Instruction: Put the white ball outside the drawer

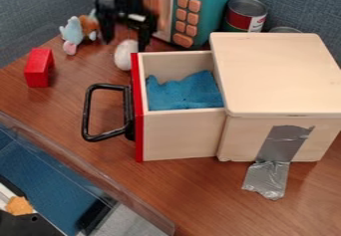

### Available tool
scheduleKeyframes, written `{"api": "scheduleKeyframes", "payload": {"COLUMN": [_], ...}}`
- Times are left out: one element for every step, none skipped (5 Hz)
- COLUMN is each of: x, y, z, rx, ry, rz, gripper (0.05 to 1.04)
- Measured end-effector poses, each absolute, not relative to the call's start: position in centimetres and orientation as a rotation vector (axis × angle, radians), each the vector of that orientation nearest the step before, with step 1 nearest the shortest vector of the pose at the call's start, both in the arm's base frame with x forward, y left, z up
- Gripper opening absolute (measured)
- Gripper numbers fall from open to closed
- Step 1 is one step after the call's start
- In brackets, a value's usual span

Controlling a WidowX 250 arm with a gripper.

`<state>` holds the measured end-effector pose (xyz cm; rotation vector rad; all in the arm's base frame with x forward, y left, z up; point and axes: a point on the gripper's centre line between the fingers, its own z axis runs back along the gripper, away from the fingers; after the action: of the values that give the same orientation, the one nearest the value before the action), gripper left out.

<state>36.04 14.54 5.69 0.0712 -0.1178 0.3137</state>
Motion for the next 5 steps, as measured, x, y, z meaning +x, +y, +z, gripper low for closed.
{"api": "scheduleKeyframes", "payload": {"x": [36.3, 36.1, 33.7, 30.8, 27.4], "y": [14.3, 14.0, 13.5, 12.8, 12.6], "z": [8.2, 11.0, 12.6, 12.9, 14.4], "rx": [0.072, 0.071, 0.107, 0.131, 0.122], "ry": [-0.174, -0.237, -0.250, -0.256, -0.293], "rz": [0.316, 0.313, 0.242, 0.187, 0.169], "gripper": [1.005, 1.005, 1.005, 1.005, 1.005]}}
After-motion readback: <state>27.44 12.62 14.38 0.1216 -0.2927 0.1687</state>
